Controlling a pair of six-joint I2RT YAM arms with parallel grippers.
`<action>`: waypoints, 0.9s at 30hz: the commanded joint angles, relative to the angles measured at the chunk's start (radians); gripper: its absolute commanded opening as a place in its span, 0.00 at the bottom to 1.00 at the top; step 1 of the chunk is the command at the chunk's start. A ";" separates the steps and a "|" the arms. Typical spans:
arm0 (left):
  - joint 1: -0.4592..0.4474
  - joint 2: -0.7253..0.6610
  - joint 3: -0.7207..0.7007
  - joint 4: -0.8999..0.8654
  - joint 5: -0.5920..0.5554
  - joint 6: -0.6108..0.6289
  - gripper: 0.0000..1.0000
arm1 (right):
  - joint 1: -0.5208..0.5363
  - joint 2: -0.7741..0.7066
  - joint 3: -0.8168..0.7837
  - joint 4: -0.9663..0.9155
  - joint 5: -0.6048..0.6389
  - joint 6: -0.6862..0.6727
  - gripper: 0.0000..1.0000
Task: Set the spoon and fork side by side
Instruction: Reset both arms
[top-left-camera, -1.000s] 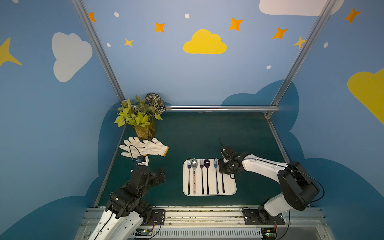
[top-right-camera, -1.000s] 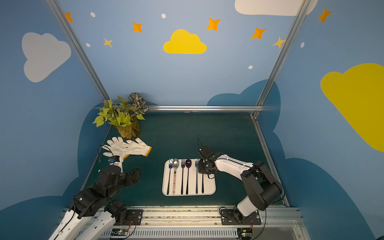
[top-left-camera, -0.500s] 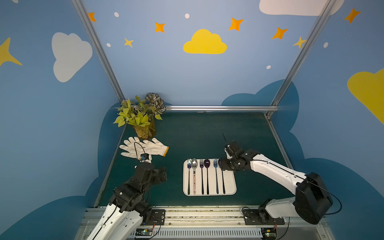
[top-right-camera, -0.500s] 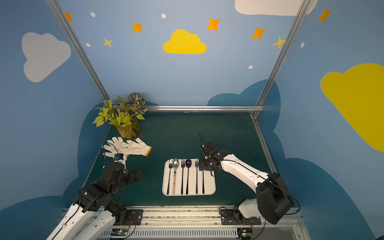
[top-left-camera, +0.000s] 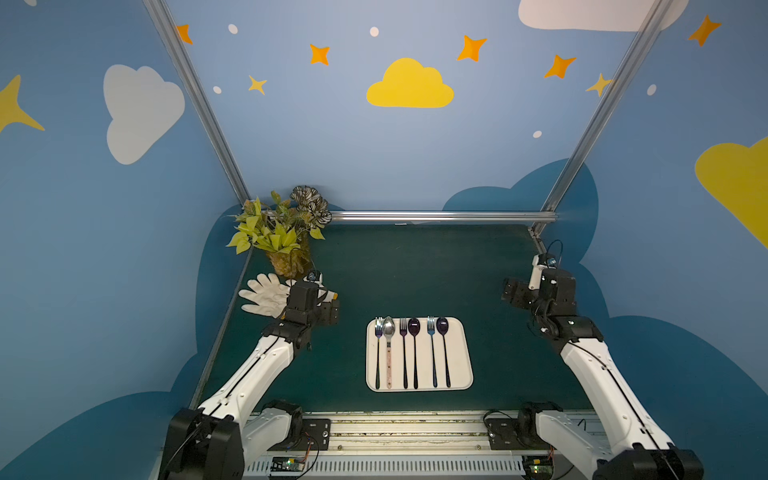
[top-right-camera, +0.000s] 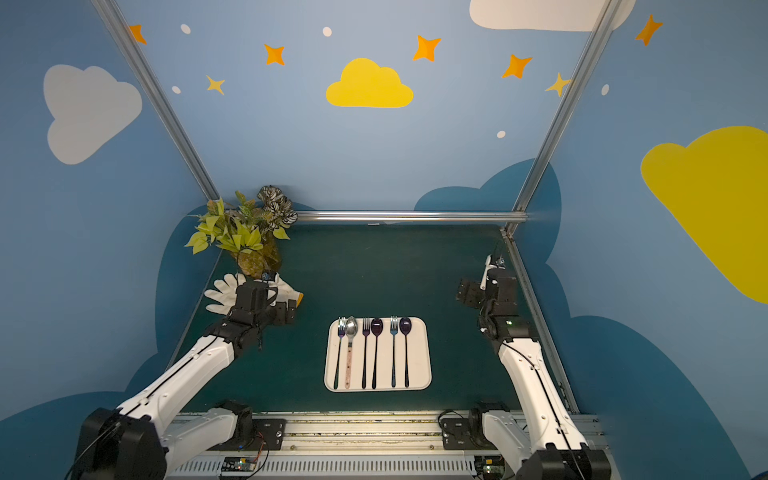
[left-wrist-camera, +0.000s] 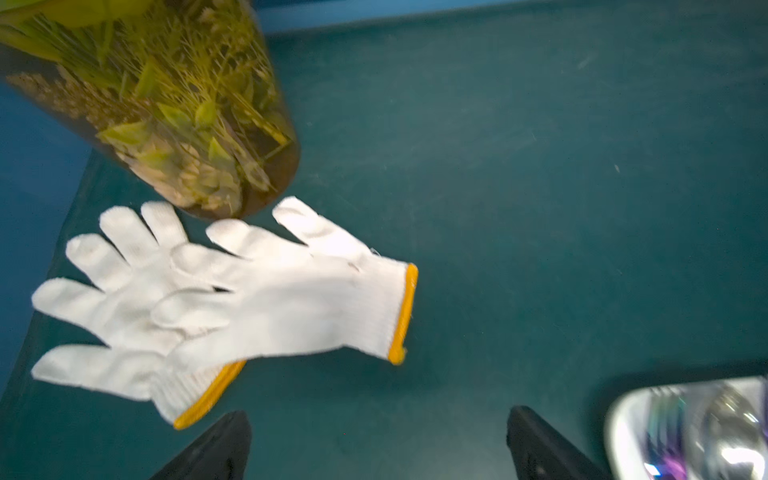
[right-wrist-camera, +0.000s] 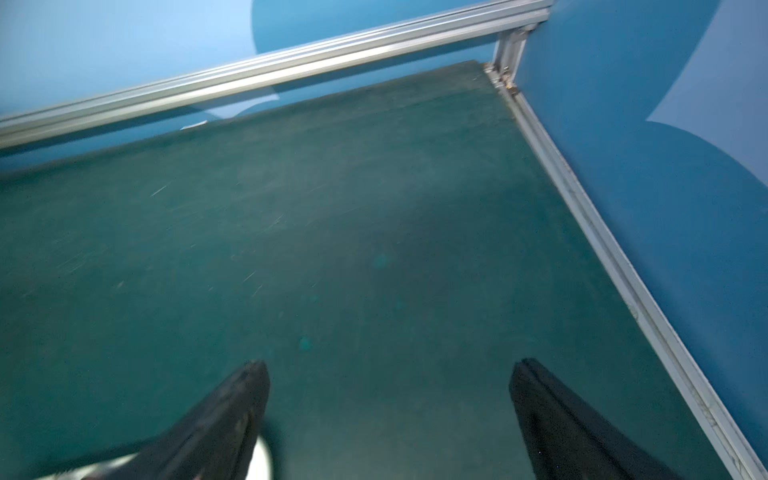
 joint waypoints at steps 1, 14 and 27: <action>0.058 0.072 -0.107 0.425 0.097 0.093 1.00 | -0.059 0.079 -0.160 0.433 -0.080 -0.113 0.98; 0.080 0.395 -0.299 1.134 0.131 0.139 1.00 | -0.070 0.393 -0.359 1.016 -0.072 -0.086 0.98; 0.075 0.451 -0.233 1.067 0.030 0.120 1.00 | -0.008 0.567 -0.328 1.122 0.010 -0.140 0.98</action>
